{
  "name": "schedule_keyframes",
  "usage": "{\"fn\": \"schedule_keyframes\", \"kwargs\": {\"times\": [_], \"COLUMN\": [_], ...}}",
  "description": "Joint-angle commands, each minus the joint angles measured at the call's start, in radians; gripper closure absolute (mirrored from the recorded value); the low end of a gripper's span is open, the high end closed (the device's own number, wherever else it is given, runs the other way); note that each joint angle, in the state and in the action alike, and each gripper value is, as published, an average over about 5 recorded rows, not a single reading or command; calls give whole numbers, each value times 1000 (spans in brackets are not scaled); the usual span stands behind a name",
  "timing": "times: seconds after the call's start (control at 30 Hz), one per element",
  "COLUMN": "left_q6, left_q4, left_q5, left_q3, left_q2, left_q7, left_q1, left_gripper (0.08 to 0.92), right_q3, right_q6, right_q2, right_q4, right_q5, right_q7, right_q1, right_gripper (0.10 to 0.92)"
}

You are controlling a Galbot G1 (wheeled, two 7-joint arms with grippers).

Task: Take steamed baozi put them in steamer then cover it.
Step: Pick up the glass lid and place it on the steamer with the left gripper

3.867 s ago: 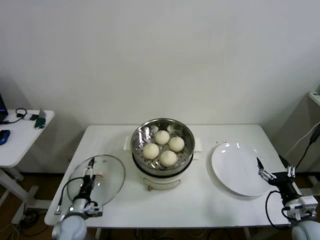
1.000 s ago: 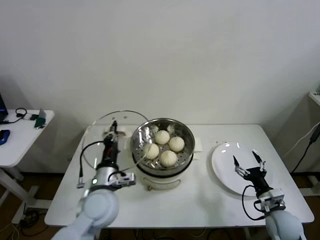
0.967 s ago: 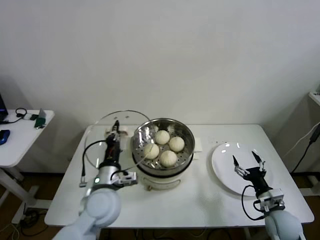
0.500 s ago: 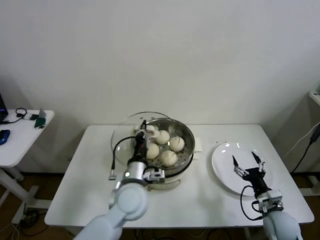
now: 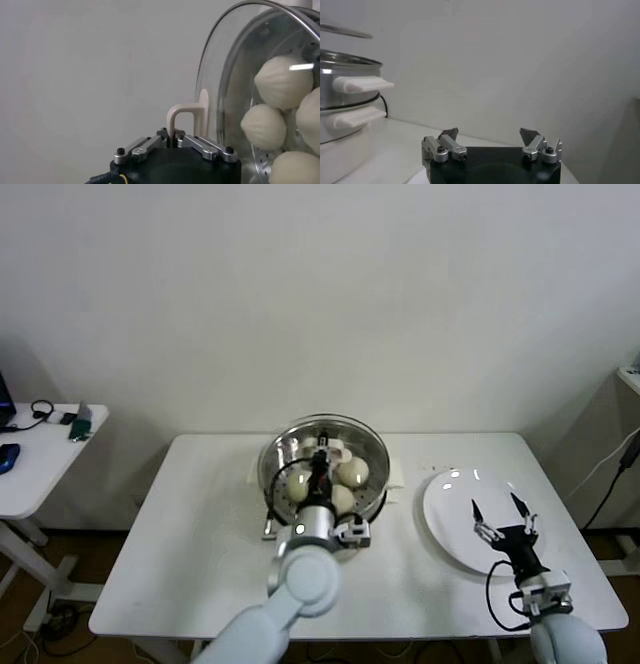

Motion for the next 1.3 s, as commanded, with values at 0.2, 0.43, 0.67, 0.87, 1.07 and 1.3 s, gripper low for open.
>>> {"fn": "schedule_keyframes", "kwargs": {"times": [0.2,0.43,0.67,0.87,1.07,1.3], "left_q6": [-3,-11,0,-5,-3,-5], "left_q4": [129,139,147,158,165,169], "left_q5": [49,53,21,24,15,13], "left_q3": [7,0,7,5,1,-7], "left_q2": [-86,-73,-64,-63,-62,-53], "left_q7": [13,33,32,28,19,6], "left_q1": [-42,-50,-59,-63,-58,-57], "left_gripper": [850,850,850,850,850,850], "right_q3": [28,37,39,42,43,44], "right_q6": [10,13,16,17,19,21], "right_q2": [12,12,17,19,25,29], "right_q4": [-4,-7,-13,-13,-13,-15], "right_q5": [-3,-2,-4,-5,-9,-17], "right_q7": [-11,-17,-20,-21,-24,-26], "right_q1": [-12,-15,-16,-16,-17,-18], "right_gripper": [203,203,203,203,203,203]}}
